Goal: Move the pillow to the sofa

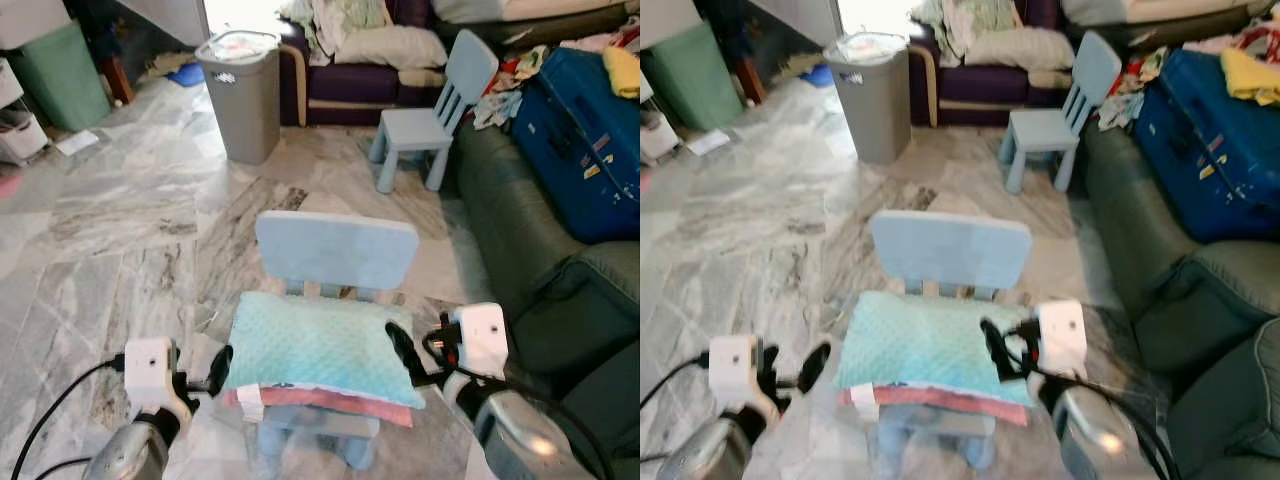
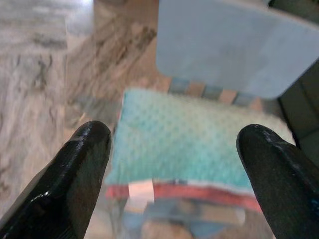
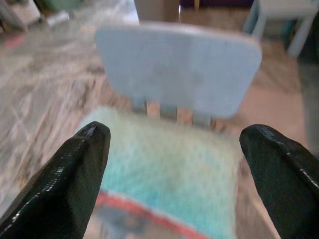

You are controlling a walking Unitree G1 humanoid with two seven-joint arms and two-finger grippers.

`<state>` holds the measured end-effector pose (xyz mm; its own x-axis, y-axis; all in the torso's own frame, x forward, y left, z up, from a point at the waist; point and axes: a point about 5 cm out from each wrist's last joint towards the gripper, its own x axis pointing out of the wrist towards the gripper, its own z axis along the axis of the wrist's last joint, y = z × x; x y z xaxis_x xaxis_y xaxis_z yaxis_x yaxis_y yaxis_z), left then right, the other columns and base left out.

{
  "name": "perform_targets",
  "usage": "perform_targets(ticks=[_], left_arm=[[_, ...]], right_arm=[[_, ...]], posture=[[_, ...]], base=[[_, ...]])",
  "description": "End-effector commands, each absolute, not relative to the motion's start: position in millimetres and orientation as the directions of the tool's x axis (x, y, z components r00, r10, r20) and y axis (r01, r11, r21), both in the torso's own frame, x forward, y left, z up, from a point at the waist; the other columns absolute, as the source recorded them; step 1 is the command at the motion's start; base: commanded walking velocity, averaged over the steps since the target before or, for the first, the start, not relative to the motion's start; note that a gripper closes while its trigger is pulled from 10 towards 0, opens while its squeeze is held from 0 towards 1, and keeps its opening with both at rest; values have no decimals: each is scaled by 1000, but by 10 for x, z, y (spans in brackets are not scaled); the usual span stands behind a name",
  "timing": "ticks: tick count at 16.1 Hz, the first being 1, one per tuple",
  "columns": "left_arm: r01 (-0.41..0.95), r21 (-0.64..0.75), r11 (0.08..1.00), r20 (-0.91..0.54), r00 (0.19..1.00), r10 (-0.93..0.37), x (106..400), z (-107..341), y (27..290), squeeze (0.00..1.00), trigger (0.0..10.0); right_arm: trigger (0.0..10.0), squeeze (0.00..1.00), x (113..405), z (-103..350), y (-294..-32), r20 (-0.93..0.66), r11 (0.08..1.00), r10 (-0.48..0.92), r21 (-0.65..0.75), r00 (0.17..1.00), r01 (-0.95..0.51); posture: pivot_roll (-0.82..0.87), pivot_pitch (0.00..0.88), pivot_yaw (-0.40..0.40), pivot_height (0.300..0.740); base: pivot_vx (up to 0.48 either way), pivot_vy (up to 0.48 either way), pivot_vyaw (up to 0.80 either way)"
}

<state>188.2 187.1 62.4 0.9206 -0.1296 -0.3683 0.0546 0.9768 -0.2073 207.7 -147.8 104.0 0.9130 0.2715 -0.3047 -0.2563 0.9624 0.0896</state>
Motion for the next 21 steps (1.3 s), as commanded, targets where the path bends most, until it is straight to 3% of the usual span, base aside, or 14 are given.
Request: perform_targets(ticks=[1,8,17,21], left_arm=[[66,-201,977,-361,923,-136,1877,682,1867,0,10000],[59,-202,978,-425,894,-142,1627,696,1867,0,10000],[52,-205,977,-440,887,-139,1619,718,1868,0,10000],[48,-207,977,-440,887,-137,1639,717,1868,0,10000]], right_arm=[[10000,0,2053,1104,-1429,-290,954,300,96,909,-284],[10000,0,1798,1025,-1511,-384,956,293,111,876,-271],[10000,0,1785,1042,-1466,-393,950,312,125,865,-285],[10000,0,1816,1063,-1466,-382,951,308,117,871,-285]], posture=[[-44,152,0,740],[-38,247,-11,740],[-40,253,-13,740],[-42,252,-13,691]], base=[[0,0,0],[0,0,0],[0,0,0],[0,0,0]])
